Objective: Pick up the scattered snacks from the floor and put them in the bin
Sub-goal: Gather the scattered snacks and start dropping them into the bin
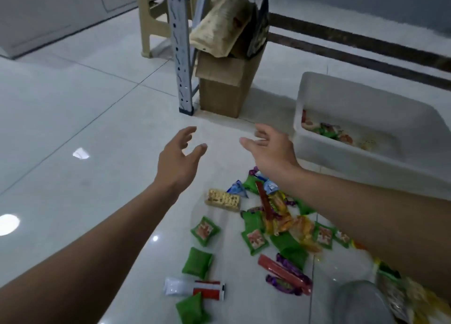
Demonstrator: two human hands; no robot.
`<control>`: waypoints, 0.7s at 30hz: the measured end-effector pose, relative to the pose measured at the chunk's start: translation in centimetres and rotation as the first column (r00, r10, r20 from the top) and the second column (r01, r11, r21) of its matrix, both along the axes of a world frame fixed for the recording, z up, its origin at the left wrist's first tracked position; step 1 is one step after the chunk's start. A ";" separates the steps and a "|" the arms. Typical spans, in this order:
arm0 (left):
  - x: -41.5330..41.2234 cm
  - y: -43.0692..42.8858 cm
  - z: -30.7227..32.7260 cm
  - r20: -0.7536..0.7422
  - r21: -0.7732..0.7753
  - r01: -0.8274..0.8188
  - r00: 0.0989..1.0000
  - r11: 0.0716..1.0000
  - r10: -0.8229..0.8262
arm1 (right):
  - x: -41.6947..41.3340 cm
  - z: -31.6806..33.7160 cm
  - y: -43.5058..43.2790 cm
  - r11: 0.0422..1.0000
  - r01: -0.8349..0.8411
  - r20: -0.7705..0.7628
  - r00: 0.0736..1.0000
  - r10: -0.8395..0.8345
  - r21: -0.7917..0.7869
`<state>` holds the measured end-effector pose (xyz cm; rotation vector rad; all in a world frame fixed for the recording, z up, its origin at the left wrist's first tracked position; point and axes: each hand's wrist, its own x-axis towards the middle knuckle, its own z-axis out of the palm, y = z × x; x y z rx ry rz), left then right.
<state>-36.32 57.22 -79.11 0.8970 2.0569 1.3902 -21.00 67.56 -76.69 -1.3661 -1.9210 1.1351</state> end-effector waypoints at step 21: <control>0.6 -12.8 -12.5 0.042 -0.198 0.029 0.999 0.980 -0.021 | 1.5 -15.7 -12.9 0.855 -0.488 0.502 0.703 0.504 -0.176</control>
